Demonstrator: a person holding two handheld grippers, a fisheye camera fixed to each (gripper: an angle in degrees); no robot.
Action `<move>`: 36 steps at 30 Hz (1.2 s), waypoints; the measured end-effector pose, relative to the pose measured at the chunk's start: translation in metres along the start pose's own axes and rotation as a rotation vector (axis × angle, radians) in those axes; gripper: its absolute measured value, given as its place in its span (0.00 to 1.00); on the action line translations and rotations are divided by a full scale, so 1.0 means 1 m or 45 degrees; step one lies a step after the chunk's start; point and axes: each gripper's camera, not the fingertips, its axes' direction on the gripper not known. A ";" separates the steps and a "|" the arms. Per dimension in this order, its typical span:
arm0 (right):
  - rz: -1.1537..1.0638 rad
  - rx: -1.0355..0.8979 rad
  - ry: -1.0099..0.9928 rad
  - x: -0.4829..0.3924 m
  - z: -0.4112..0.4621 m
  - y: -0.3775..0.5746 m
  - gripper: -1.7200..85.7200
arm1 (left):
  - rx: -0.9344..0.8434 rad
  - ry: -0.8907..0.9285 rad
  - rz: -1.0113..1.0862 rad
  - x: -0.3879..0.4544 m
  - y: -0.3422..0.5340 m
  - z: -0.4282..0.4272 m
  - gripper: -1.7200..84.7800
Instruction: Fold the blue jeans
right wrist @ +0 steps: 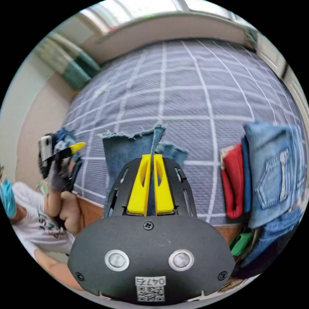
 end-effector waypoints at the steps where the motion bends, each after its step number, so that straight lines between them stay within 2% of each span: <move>1: 0.107 -0.054 0.072 0.021 0.017 0.004 0.03 | -0.050 0.013 0.005 -0.002 0.000 0.010 0.13; 5: 0.381 0.078 0.315 0.044 0.022 0.018 0.08 | -0.192 0.049 0.001 -0.010 0.002 0.039 0.14; 7: 0.359 0.183 0.446 0.027 0.009 0.019 0.08 | -0.223 0.061 -0.019 -0.013 0.005 0.048 0.14; 9: 0.146 0.213 0.352 -0.005 0.007 0.011 0.08 | -0.213 0.088 -0.037 -0.014 0.009 0.052 0.14; 11: -0.071 0.094 0.211 -0.049 0.024 -0.008 0.09 | -0.202 0.100 -0.029 -0.011 0.014 0.056 0.14; 14: -0.235 0.006 0.176 -0.094 0.049 -0.028 0.10 | -0.240 0.086 0.002 -0.009 0.017 0.063 0.14; 19: -0.214 -0.026 0.278 -0.112 0.078 -0.050 0.09 | -0.232 0.167 -0.048 -0.025 0.023 0.066 0.13; 23: -0.198 -0.132 0.358 -0.110 0.098 -0.059 0.04 | -0.231 0.210 -0.072 -0.031 0.028 0.074 0.13; 26: -0.199 -0.118 0.369 -0.107 0.093 -0.056 0.01 | -0.252 0.232 -0.068 -0.030 0.032 0.083 0.13; 30: -0.140 -0.018 0.273 -0.096 0.074 -0.045 0.01 | -0.228 0.225 -0.090 -0.032 0.036 0.085 0.13; 34: -0.049 0.212 -0.015 -0.073 0.060 -0.034 0.02 | -0.183 0.227 -0.124 -0.036 0.042 0.085 0.13; 36: -0.035 0.173 -0.021 -0.065 0.077 -0.035 0.04 | -0.194 0.221 -0.124 -0.035 0.044 0.090 0.13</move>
